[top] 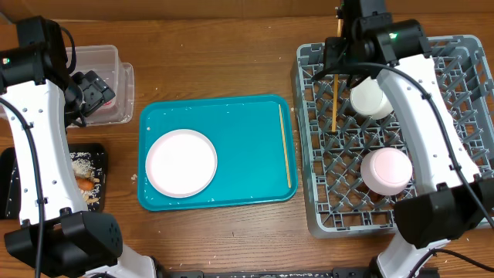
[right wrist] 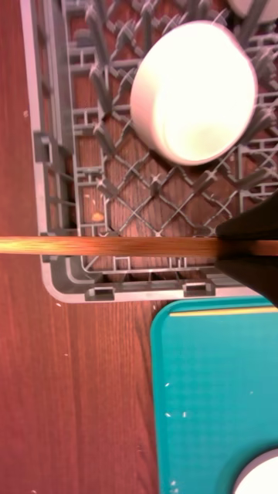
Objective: Sort waste into correct bins and load items into the dishwasher
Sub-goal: 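Carry the chopstick to the rack's back left corner and release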
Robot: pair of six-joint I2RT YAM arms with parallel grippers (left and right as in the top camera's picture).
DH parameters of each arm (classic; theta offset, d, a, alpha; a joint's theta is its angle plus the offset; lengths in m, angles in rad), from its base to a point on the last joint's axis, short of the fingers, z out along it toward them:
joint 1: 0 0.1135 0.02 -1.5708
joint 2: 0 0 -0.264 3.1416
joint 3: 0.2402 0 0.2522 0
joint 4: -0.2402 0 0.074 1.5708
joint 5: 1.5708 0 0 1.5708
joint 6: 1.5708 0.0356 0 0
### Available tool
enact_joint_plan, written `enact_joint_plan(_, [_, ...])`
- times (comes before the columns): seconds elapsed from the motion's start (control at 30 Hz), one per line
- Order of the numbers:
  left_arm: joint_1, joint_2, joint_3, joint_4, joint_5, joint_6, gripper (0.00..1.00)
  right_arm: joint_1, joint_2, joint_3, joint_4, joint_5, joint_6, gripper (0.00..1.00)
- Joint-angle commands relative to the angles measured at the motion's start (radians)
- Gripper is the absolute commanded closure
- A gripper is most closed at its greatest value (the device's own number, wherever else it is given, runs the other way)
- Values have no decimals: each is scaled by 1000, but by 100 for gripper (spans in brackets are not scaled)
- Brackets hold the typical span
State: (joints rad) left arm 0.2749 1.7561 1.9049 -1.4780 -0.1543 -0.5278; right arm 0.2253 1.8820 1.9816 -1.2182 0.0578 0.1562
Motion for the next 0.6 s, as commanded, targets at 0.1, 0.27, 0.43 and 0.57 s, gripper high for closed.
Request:
enact_joint_plan(0.1, [0,-16,14,-2,-3,4,0,-30,42,-103,84,-141,-75,96])
enact_joint_plan(0.27, [0,-16,14,-2,-3,4,0,-28,70,-147,121,-150,-74,94])
enact_joint_plan(0.43, [0,-16,14,-2,-3,4,0,-28,74,-149,113,-150,-66,33])
enact_joint_plan(0.57, [0,-16,14,-2,-3,4,0,-28,69,-147,94,-150,-26,29])
